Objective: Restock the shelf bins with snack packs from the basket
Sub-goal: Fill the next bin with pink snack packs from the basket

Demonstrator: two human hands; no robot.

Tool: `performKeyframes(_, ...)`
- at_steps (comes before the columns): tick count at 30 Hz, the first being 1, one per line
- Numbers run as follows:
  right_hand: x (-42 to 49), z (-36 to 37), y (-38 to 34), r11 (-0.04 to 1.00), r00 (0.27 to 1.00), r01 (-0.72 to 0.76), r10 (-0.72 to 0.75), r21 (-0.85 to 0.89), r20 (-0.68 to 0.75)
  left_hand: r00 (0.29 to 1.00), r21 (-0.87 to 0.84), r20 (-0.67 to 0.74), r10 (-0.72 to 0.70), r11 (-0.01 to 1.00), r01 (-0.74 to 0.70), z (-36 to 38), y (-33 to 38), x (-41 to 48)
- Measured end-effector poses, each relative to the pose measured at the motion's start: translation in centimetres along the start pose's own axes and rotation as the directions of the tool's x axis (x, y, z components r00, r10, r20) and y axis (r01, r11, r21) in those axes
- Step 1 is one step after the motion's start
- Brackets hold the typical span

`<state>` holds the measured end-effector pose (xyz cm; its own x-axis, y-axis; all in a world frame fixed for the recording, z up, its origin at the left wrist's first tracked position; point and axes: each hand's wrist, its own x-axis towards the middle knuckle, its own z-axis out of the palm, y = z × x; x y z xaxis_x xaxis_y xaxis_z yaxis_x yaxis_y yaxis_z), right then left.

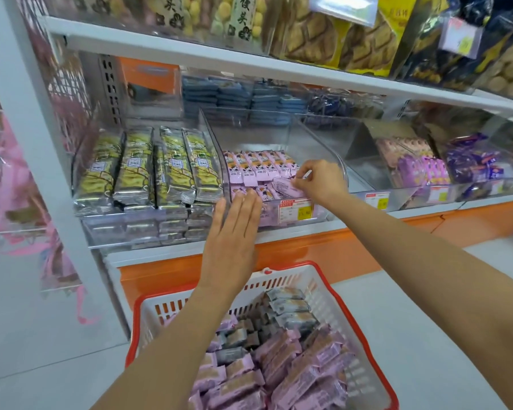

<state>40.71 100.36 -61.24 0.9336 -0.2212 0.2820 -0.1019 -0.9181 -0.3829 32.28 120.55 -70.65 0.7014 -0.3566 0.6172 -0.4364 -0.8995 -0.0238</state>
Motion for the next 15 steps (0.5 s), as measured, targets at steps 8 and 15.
performKeyframes(8,0.9,0.8,0.0,0.988,0.998,-0.064,0.066,-0.14,0.013,1.0,-0.015,0.026,-0.012,1.0,0.012,0.0,0.0,0.1)
performKeyframes(15,1.7,0.8,-0.1,0.964,0.964,-0.183,0.215,-0.194,0.159,0.999,-0.021,0.05,-0.01,1.0,0.011,-0.1,-0.1,0.0)
